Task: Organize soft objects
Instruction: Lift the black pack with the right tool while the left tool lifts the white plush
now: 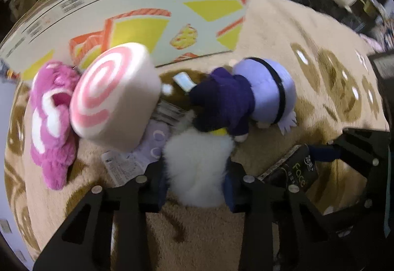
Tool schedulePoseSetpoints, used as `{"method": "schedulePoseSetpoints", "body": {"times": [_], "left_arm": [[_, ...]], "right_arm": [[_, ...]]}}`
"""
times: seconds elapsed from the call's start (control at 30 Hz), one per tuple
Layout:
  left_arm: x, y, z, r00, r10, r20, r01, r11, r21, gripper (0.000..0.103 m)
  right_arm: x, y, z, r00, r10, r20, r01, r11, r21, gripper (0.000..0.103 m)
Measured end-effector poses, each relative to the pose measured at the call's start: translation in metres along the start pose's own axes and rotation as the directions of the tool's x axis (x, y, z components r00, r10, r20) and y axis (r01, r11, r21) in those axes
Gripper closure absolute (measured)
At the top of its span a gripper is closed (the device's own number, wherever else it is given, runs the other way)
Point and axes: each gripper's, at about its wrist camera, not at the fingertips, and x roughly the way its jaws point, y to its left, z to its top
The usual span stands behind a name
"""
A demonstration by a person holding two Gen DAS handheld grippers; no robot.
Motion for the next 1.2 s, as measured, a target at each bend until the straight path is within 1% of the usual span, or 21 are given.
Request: {"method": "schedulePoseSetpoints", "body": {"times": [0.07, 0.2, 0.33, 0.43, 0.5, 0.63, 0.77, 0.87, 0.93, 1.0, 1.03, 1.07, 1.1, 1.2], "left_arm": [[-0.003, 0.006, -0.002, 1.000, -0.010, 0.014, 0.010, 0.998, -0.058, 0.070], [-0.013, 0.008, -0.006, 0.999, 0.006, 0.033, -0.004, 0.997, -0.072, 0.071], [-0.033, 0.017, -0.017, 0.998, 0.014, 0.059, -0.009, 0.996, -0.093, 0.072], [-0.050, 0.020, -0.021, 0.995, 0.011, 0.099, 0.000, 0.994, -0.111, 0.072], [-0.059, 0.022, -0.028, 0.992, 0.014, 0.122, 0.000, 0.993, -0.116, 0.072], [-0.076, 0.025, -0.033, 0.987, 0.035, 0.159, -0.014, 0.991, -0.133, 0.072], [-0.095, 0.033, -0.038, 0.977, 0.065, 0.201, -0.032, 0.986, -0.162, 0.072], [-0.111, 0.038, -0.042, 0.966, 0.092, 0.243, -0.051, 0.984, -0.173, 0.072], [-0.121, 0.039, -0.044, 0.957, 0.094, 0.275, -0.047, 0.984, -0.173, 0.072], [-0.131, 0.038, -0.045, 0.943, 0.111, 0.312, -0.057, 0.983, -0.175, 0.072], [-0.136, 0.038, -0.046, 0.936, 0.121, 0.332, -0.065, 0.982, -0.177, 0.072], [-0.143, 0.038, -0.047, 0.925, 0.135, 0.355, -0.076, 0.981, -0.177, 0.072], [-0.149, 0.038, -0.047, 0.916, 0.147, 0.374, -0.085, 0.981, -0.177, 0.072], [-0.167, 0.035, -0.049, 0.875, 0.192, 0.444, -0.128, 0.977, -0.170, 0.072]], "right_arm": [[-0.008, 0.003, -0.001, 0.999, -0.015, 0.043, 0.016, 1.000, -0.020, 0.032], [-0.018, 0.008, -0.002, 0.995, -0.022, 0.100, 0.025, 0.999, -0.032, 0.033], [-0.032, 0.010, -0.003, 0.986, -0.015, 0.164, 0.022, 0.999, -0.046, 0.033], [-0.046, 0.014, -0.006, 0.975, -0.009, 0.224, 0.023, 0.998, -0.061, 0.033], [-0.052, 0.016, -0.008, 0.969, -0.007, 0.246, 0.023, 0.998, -0.066, 0.033], [-0.065, 0.018, -0.011, 0.958, -0.013, 0.288, 0.034, 0.997, -0.070, 0.033], [-0.081, 0.022, -0.013, 0.940, -0.028, 0.340, 0.058, 0.995, -0.078, 0.033], [-0.092, 0.022, -0.014, 0.916, -0.037, 0.401, 0.077, 0.994, -0.083, 0.033], [-0.104, 0.018, -0.012, 0.889, -0.047, 0.456, 0.091, 0.993, -0.076, 0.033], [-0.115, 0.013, -0.014, 0.862, -0.054, 0.504, 0.096, 0.994, -0.058, 0.033], [-0.122, 0.011, -0.015, 0.845, -0.048, 0.532, 0.085, 0.995, -0.045, 0.033], [-0.126, 0.009, -0.017, 0.835, -0.044, 0.548, 0.078, 0.996, -0.038, 0.033], [-0.132, 0.007, -0.019, 0.820, -0.038, 0.571, 0.068, 0.997, -0.031, 0.033], [-0.145, 0.006, -0.019, 0.777, -0.028, 0.628, 0.057, 0.998, -0.026, 0.033]]}}
